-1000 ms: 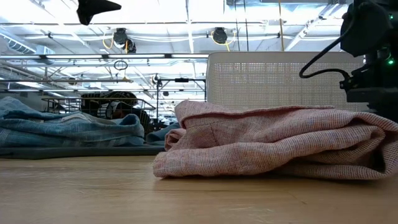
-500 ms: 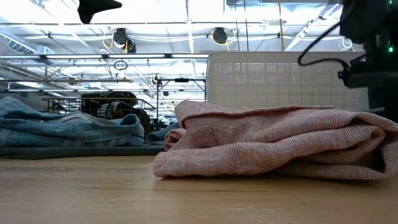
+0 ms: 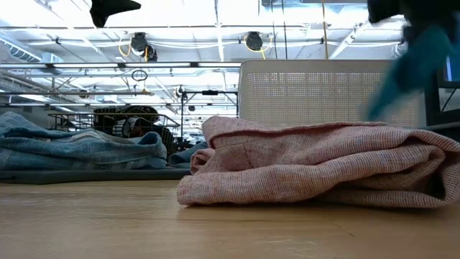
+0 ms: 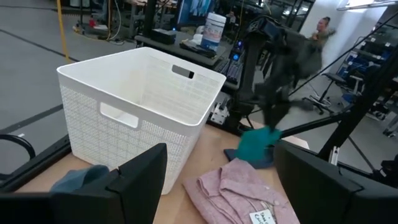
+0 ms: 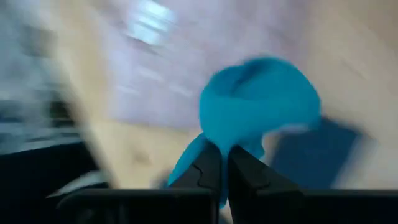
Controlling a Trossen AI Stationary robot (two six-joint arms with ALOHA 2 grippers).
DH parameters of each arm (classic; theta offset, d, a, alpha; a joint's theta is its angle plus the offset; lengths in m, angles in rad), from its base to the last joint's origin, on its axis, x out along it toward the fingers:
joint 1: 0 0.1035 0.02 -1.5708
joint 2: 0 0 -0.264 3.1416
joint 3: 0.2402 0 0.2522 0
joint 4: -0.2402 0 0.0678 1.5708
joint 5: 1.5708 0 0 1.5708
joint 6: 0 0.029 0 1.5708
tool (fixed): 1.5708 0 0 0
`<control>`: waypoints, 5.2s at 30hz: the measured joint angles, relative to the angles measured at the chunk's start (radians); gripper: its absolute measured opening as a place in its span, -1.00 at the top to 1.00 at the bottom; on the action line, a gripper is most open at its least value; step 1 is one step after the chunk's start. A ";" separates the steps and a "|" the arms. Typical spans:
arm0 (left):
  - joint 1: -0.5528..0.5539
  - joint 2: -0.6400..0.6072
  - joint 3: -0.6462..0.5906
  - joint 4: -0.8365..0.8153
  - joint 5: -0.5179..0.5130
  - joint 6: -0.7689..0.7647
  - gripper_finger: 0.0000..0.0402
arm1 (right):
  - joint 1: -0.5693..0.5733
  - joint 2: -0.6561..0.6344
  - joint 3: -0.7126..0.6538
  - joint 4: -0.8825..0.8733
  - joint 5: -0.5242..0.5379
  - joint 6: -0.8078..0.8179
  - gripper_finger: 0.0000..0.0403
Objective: Pick & Place Cloths
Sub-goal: Put the bottom light blue sock into the transparent bin
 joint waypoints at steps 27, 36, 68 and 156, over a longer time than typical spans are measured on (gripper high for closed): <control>0.000 0.158 0.000 -0.002 0.000 0.003 -0.46 | 0.000 -0.161 -0.002 0.774 -0.206 -1.449 0.99; 0.000 0.156 0.000 0.000 0.000 0.003 -0.46 | -0.002 -0.168 -0.002 0.829 0.051 -1.211 0.99; 0.006 0.156 0.000 0.001 0.000 0.082 -0.46 | -0.588 -0.022 0.333 0.114 0.465 -0.673 1.00; -0.013 0.507 0.000 0.709 0.196 -0.139 -0.46 | -0.461 0.412 0.388 0.814 -0.235 -0.820 1.00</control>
